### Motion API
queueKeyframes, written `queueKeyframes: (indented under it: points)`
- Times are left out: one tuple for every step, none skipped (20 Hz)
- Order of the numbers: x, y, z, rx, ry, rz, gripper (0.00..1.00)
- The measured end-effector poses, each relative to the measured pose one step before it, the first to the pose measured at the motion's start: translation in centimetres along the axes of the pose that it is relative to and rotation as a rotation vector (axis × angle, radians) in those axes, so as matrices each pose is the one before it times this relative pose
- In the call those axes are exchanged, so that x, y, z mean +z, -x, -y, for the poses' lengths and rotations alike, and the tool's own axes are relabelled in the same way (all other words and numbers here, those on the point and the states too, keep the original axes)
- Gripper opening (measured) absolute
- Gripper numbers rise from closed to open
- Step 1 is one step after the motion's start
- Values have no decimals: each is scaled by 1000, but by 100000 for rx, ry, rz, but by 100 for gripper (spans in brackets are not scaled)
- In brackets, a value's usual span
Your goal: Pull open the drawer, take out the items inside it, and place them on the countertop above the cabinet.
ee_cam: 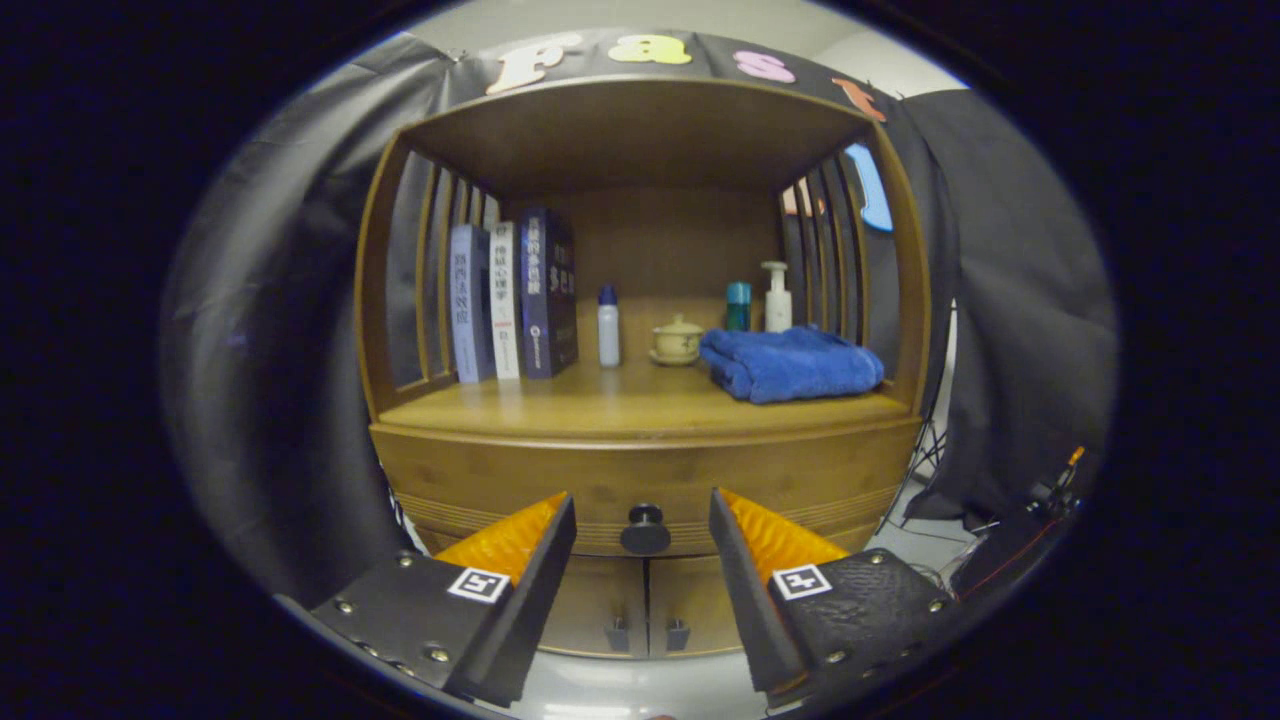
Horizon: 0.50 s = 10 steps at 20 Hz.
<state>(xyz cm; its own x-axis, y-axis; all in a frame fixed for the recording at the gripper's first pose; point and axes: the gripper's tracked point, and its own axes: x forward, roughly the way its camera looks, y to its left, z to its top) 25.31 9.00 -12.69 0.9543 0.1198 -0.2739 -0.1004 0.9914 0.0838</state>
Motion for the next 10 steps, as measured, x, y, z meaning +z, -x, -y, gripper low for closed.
queueKeyframes:
  points:
    - [-882,-1296,-378,1464,-48,-2146,81]
    - [-656,-1106,-155,1283,497,-1284,81]
    - [-804,-1239,147,471,143,-1491,81]
    - [-1037,-1086,397,-2464,17,-3108,81]
    - [-1173,-1049,573,-2119,818,-3886,75]
    - [-604,-941,192,-706,1174,-2028,70]
    - [-189,-619,-234,67,1100,-546,67]
    - [-44,-218,39,-1003,242,-96,64]
    - [227,-188,-133,97,-788,1333,64]
    - [560,5,-623,2543,-1749,2250,64]
